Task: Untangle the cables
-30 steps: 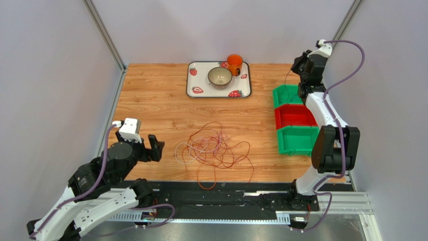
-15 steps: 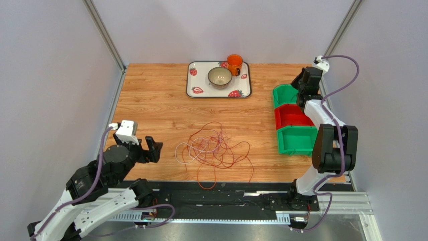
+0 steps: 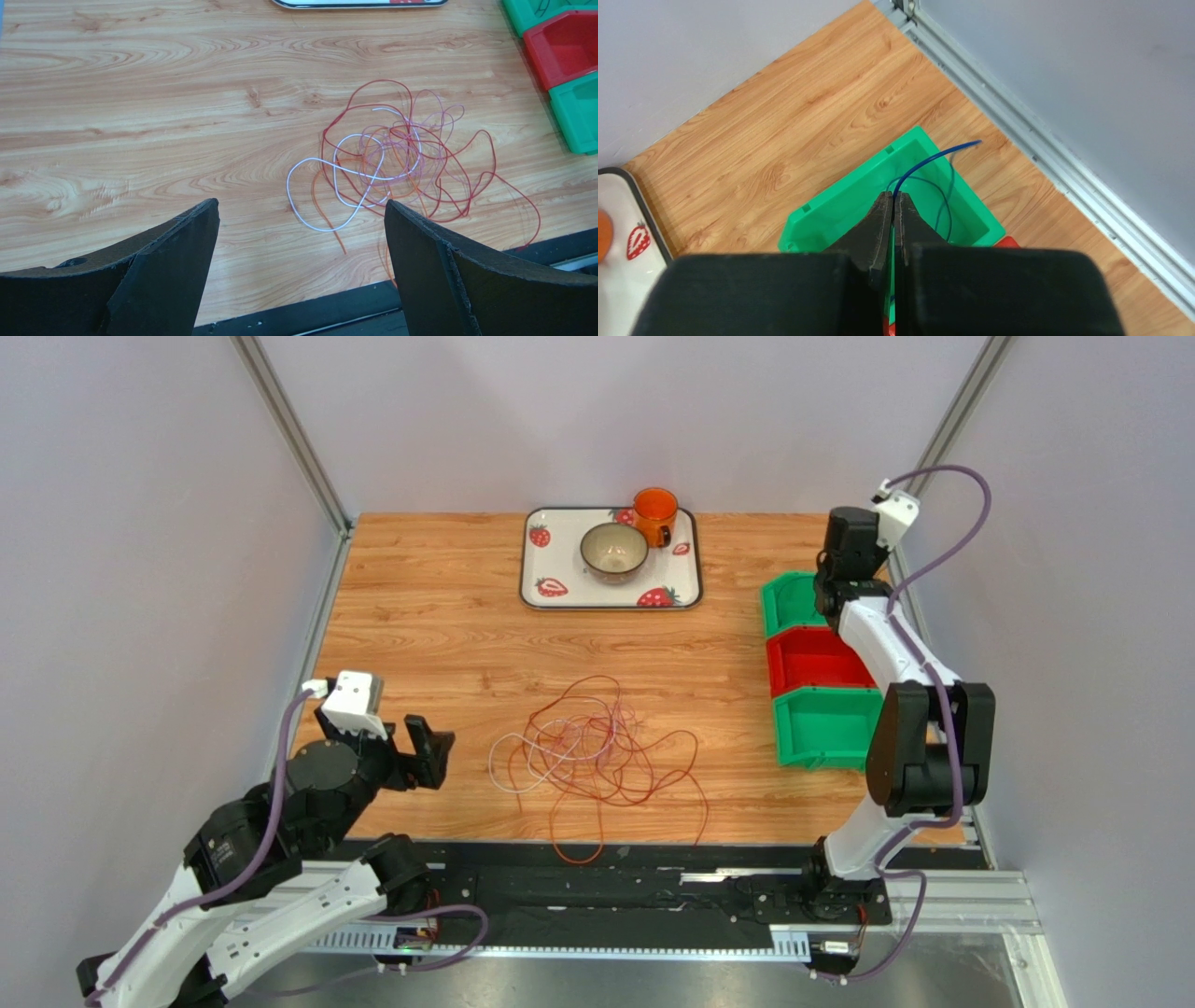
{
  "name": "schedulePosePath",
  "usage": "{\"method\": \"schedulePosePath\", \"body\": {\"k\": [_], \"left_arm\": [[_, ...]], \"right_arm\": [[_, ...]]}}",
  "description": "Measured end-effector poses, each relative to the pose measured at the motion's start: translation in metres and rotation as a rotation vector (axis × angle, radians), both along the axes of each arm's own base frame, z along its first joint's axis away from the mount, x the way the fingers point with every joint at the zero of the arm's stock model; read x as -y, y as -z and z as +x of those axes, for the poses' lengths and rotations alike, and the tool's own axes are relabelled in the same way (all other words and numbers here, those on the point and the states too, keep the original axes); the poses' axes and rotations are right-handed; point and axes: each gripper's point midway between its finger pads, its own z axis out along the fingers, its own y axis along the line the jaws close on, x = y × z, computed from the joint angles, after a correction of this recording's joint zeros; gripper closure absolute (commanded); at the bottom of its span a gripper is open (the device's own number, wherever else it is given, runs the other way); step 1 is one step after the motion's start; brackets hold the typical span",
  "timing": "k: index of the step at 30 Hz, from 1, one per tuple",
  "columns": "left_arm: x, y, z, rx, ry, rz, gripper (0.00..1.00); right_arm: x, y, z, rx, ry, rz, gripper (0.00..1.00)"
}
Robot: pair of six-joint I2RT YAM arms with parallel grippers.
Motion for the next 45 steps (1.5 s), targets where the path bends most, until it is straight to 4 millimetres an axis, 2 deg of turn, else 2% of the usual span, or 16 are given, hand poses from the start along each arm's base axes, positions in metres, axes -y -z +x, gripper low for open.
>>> {"method": "schedulePosePath", "body": {"k": [3, 5, 8, 10, 13, 16, 26, 30, 36, 42, 45], "left_arm": [[0.0, 0.0, 0.0, 0.0, 0.0, 0.0, 0.05], [0.0, 0.0, 0.0, 0.0, 0.0, -0.001, 0.05], [-0.001, 0.0, 0.0, 0.002, -0.001, -0.003, 0.05], [-0.001, 0.0, -0.001, 0.005, -0.001, -0.006, 0.05], [-0.002, 0.0, -0.001, 0.01, -0.002, -0.011, 0.05], [-0.003, -0.001, -0.002, 0.012, -0.002, -0.013, 0.05], [-0.003, 0.001, -0.001, 0.009, -0.003, -0.01, 0.05], [-0.003, 0.0, -0.002, 0.011, -0.003, -0.012, 0.05], [-0.003, 0.0, -0.002, 0.014, -0.003, -0.016, 0.05], [-0.004, -0.001, -0.002, 0.017, -0.003, -0.02, 0.05], [-0.004, -0.001, -0.002, 0.017, -0.003, -0.02, 0.05]], "right_arm": [[-0.013, -0.01, 0.008, -0.01, 0.001, -0.076, 1.0], [-0.021, -0.006, 0.014, -0.042, 0.014, -0.13, 1.0], [-0.029, 0.014, 0.026, -0.131, 0.037, -0.207, 1.0], [-0.032, 0.034, 0.032, -0.211, 0.049, -0.251, 1.0], [-0.026, 0.058, 0.033, -0.312, 0.076, -0.307, 1.0], [-0.018, 0.073, 0.028, -0.394, 0.099, -0.35, 1.0], [0.0, 0.075, 0.03, -0.459, 0.15, -0.335, 1.0], [0.018, 0.084, 0.03, -0.517, 0.239, -0.357, 1.0], [0.035, 0.095, 0.012, -0.605, 0.304, -0.395, 1.0], [0.036, 0.092, 0.011, -0.605, 0.323, -0.392, 1.0], [0.032, 0.097, 0.011, -0.608, 0.302, -0.365, 1.0]]}}
